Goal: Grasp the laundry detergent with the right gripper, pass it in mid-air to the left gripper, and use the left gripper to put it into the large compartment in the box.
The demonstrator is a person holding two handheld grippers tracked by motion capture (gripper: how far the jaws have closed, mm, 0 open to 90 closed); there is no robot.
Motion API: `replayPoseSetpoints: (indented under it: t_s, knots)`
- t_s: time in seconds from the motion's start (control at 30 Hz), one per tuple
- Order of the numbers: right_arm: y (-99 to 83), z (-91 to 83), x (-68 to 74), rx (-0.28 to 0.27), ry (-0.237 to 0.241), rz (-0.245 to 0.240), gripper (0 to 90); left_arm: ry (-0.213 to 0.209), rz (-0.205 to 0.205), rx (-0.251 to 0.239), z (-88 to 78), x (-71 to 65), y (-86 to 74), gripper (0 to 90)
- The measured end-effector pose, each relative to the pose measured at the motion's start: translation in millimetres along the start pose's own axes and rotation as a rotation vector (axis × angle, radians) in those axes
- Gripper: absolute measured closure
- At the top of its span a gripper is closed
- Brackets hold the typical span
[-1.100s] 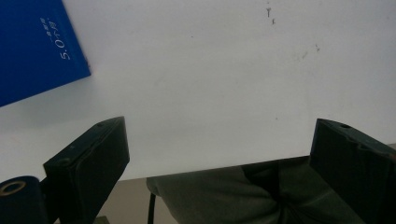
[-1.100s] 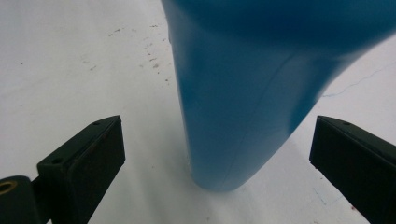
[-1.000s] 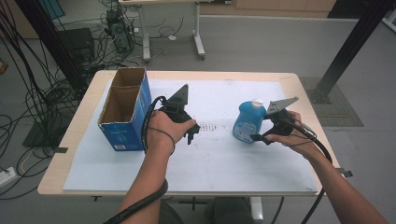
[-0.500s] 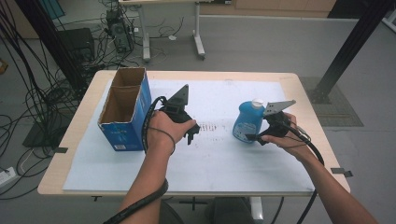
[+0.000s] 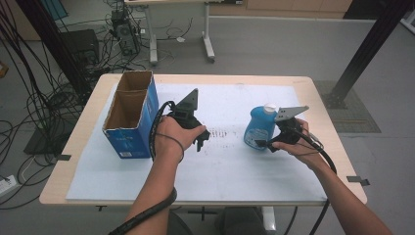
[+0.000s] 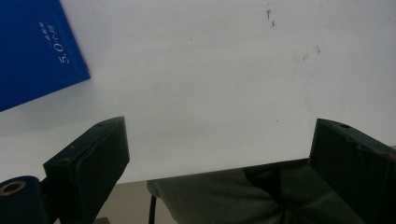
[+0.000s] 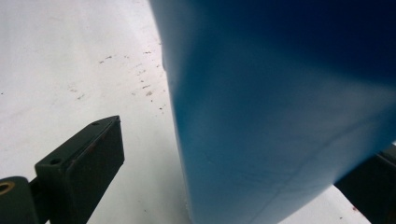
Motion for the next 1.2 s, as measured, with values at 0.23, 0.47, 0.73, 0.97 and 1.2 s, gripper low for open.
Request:
replayPoseSetpoints:
  t_s: [0.23,0.47,0.73,0.97,1.2]
  knots:
    - [1.3,0.3,0.5,-0.007,0.001,0.0,2.7,0.001,0.004,0.001,-0.2,-0.3,-0.1,5.5]
    - [2.4,1.9,1.4,-0.013,0.002,-0.004,2.4,-0.001,0.001,0.001,0.2,-0.7,-0.5,5.5]
    - [2.1,3.0,1.2,-0.017,-0.001,-0.006,2.4,0.002,-0.001,-0.006,-1.7,1.1,0.6,5.5]
    - [3.4,3.5,2.0,-0.024,0.0,-0.007,2.4,0.002,0.002,-0.002,-0.7,1.3,-0.5,5.5]
    - [3.9,3.2,2.9,-0.025,0.001,-0.008,2.4,0.005,0.001,-0.005,-1.5,1.7,-0.8,5.5]
Point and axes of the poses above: each handheld gripper's, and its own axes: z roughly forward along the jaws, y roughly out of its top, x roughly to its left, the point moved 8 cm from there along z, roughly forward along the jaws, and after that the axes turned 8 degrees about -x, right-handed, at the moved point
